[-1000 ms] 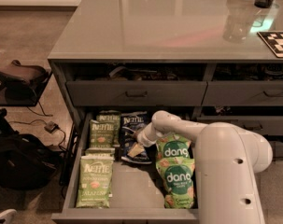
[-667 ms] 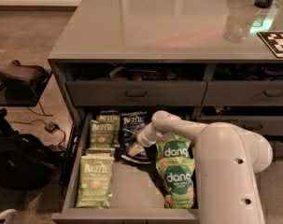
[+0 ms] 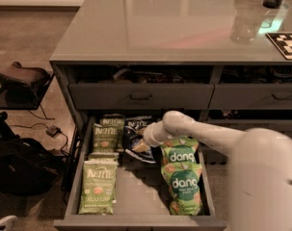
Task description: Pick blue chip bag from middle drawer and place on counter
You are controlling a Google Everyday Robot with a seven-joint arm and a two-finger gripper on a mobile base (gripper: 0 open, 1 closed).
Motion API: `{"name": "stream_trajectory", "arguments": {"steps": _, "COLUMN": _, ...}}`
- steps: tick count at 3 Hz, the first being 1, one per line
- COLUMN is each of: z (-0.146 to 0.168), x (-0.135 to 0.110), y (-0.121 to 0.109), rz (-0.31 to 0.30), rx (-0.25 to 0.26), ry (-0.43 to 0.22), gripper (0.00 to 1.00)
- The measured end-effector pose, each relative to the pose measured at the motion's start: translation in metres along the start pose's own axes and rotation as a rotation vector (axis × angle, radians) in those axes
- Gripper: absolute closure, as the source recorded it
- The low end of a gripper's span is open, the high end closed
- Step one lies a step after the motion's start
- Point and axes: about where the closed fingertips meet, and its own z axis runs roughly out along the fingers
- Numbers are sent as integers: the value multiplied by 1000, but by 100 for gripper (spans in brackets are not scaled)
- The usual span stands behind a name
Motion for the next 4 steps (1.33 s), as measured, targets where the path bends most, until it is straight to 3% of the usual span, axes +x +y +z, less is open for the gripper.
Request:
{"name": "stream_trajectory", "arguments": {"steps": 1, "z": -61, "x": -42, "y": 38, "rz": -98, "rx": 42, "ry": -127, "gripper": 100}}
{"name": "stream_trajectory", "arguments": {"steps": 2, "z": -112, "x": -69, "y": 68, "rz": -163, "rx": 27, "ry": -247, "gripper": 100}}
{"name": "stream_trajectory", "arguments": {"steps": 3, "z": -154, "x": -97, "y": 98, "rz": -231, "rx": -32, "ry": -288, "gripper": 100}}
{"name": "stream_trajectory", "arguments": {"steps": 4, "z": -196, "x": -128, "y": 105, "rz": -268, "rx": -35, "ry": -262, "gripper": 100}}
